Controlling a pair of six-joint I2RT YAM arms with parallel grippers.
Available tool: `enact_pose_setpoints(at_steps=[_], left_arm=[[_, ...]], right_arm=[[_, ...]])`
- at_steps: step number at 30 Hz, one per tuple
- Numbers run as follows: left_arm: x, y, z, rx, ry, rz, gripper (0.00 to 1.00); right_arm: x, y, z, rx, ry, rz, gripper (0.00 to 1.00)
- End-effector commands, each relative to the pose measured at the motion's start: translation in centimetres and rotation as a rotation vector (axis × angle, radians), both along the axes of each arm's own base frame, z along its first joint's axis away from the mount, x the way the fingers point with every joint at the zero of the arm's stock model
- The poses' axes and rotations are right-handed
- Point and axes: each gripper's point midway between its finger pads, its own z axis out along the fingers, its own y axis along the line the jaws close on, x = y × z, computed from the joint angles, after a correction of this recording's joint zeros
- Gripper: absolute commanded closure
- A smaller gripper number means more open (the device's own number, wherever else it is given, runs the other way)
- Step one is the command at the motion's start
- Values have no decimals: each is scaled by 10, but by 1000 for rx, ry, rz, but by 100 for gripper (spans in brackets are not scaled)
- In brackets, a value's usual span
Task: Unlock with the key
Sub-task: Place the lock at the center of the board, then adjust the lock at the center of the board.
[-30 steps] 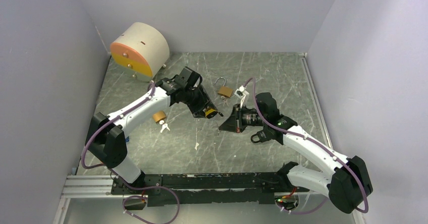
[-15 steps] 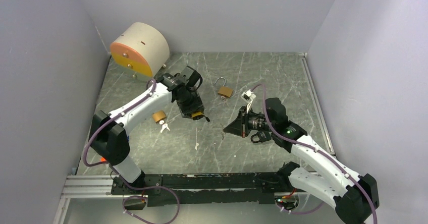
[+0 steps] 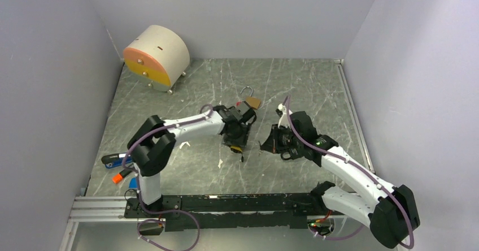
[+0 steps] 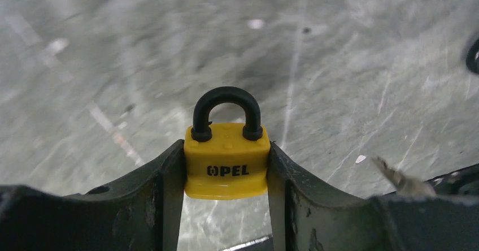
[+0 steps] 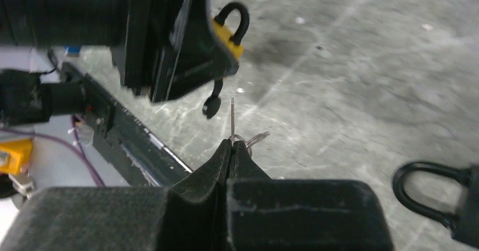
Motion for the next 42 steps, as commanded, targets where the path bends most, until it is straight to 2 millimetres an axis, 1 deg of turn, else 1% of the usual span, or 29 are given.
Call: enact_pose_setpoints(at_steps=[1,2,4,5,7,11,13,14,16,17,20,22,24,26,27,29,31,32,34,38,40,42], left_arm=[[13,-45,-2,-125,-147,-282,97],[12,-49,-3,-130,-159,-331,97],[14,-48,-8,-84,-195,-425,94],[16,-48,-9,-57,-210,-464,89],[15,-43,-17,-8,-199,-546,83],[4,-38,-30,35,-152,-706,71],[2,-35,-32,55,-156,-772,63],[2,-33,-32,63,-158,-783,56],[6,-31,-28,82,-171,-775,39],[8,-31,-24,85,-182,-763,34],[16,-39,-6,56,-232,-711,23],[22,-46,11,20,-264,-631,20],[30,-51,30,5,-295,-545,19],[35,-54,46,-15,-312,-450,22],[36,-55,51,-25,-308,-408,25],[36,-55,52,-34,-286,-322,35],[31,-54,46,-28,-235,-240,45],[25,-50,38,-5,-190,-195,49],[14,-52,26,5,-122,-134,54],[-3,-60,3,42,-58,-101,59],[-3,-63,-5,64,-49,-80,61],[0,-60,-9,90,-52,-52,63]], right_arm=[[4,-32,-26,-63,106,-164,100],[3,-39,-30,-60,125,-185,100],[2,-50,-36,-56,153,-221,100],[1,-54,-38,-60,162,-236,100],[-1,-60,-41,-65,176,-258,100],[-2,-64,-43,-66,188,-283,100],[-1,-66,-43,-66,186,-291,100],[0,-66,-42,-65,185,-291,100],[0,-66,-42,-62,186,-292,100],[0,-66,-42,-61,187,-293,100],[0,-67,-43,-58,191,-296,100],[0,-67,-42,-57,191,-301,100],[0,-68,-43,-56,192,-305,100],[0,-69,-43,-54,193,-307,100],[0,-69,-44,-56,195,-309,100],[0,-70,-45,-56,199,-312,100],[-1,-70,-46,-55,202,-312,100],[-1,-71,-47,-56,205,-314,100],[-1,-71,-48,-57,208,-315,100],[-1,-71,-49,-54,211,-313,100],[-1,-72,-49,-55,213,-312,100],[-2,-72,-49,-54,210,-310,100]])
